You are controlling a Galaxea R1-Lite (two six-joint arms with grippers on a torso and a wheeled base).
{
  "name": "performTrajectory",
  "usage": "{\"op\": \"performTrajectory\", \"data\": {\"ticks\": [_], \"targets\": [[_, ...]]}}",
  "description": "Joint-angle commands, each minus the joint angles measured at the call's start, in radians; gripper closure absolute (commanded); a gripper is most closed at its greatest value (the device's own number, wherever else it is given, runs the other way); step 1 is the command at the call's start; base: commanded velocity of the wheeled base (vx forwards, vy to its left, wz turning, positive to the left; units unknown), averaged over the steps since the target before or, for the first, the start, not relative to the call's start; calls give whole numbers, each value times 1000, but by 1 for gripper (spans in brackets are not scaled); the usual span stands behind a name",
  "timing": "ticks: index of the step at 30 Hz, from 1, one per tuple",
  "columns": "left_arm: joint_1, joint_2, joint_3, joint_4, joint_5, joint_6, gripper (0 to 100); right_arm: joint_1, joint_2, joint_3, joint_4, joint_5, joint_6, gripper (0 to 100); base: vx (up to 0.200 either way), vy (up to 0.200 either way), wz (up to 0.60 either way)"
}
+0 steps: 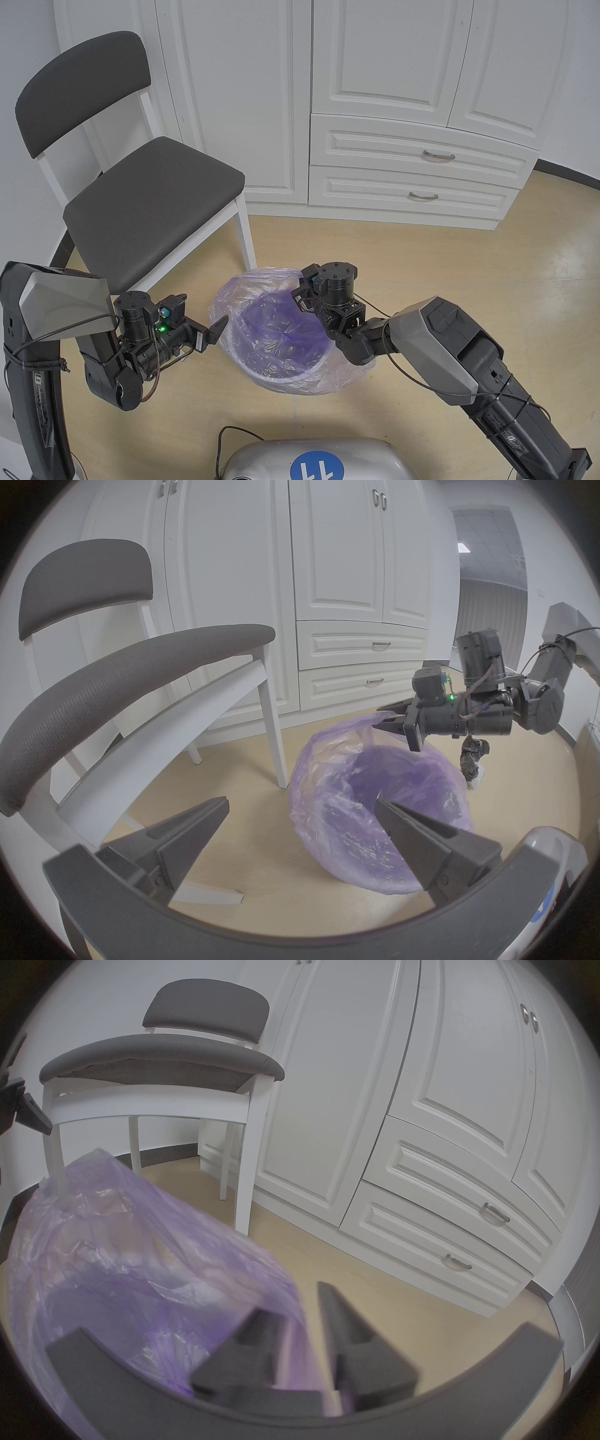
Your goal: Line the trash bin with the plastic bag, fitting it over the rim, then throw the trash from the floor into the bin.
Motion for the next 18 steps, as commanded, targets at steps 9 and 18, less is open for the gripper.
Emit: {"op": "performTrajectory", "data": {"ticks": [9,18], "targets": [[-23,11,7,1,7,1,0,64,-210,233,47,0,111,0,0,0,0],[-16,40,-47,1,7,-11,0,127,-422,508,154,53,244,0,0,0,0]]}}
